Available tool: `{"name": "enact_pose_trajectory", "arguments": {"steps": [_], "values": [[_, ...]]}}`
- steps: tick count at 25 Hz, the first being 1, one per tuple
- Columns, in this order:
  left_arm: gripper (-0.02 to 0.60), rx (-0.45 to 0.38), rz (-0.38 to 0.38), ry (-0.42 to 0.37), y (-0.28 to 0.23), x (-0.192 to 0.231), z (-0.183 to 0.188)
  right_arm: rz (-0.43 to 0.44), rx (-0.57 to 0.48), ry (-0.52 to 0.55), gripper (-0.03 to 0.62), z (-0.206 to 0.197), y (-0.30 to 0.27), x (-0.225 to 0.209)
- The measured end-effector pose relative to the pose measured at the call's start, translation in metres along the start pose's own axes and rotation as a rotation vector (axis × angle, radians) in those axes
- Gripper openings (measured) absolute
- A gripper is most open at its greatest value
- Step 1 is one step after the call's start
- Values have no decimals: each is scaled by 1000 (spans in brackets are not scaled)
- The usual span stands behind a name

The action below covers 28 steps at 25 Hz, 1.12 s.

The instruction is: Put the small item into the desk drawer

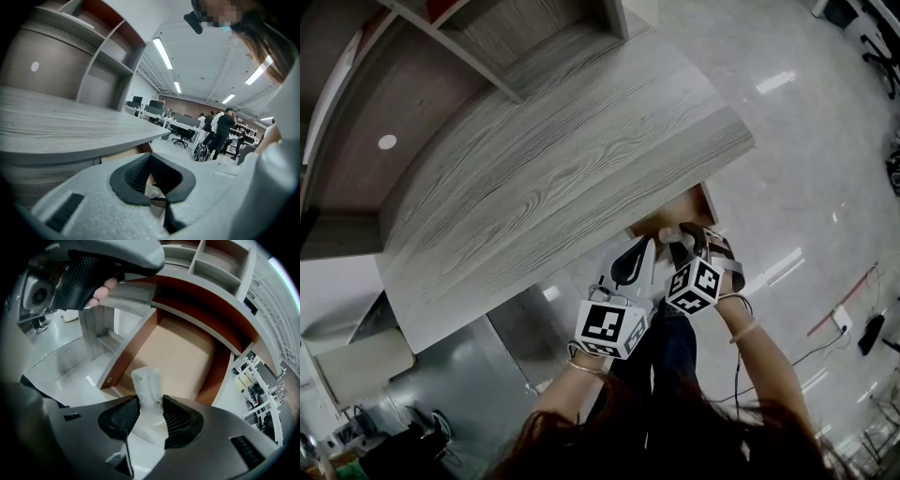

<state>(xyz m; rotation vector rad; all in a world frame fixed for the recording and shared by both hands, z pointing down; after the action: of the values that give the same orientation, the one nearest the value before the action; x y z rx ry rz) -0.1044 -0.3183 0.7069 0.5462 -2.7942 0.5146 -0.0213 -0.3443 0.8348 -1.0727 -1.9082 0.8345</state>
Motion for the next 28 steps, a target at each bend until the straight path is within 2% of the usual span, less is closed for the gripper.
{"name": "enact_pose_trajectory", "arguments": {"steps": [17,28], "values": [[15,28,12,26,-4,-1,-11,35,153,26,150,-8,-29,-5],[15,40,23,24,-3,6,-17,40,176,5,155,-6,-40,-4]]}}
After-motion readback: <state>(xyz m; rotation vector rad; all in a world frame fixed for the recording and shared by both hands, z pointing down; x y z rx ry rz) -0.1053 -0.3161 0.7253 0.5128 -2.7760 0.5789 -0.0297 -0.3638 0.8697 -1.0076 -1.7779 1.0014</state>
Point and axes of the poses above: the fingertips, and each gripper's own axes: y backward along the fingers, x to its left, z out of its top, the point moved 4 cm from there along y, backward along the fingers
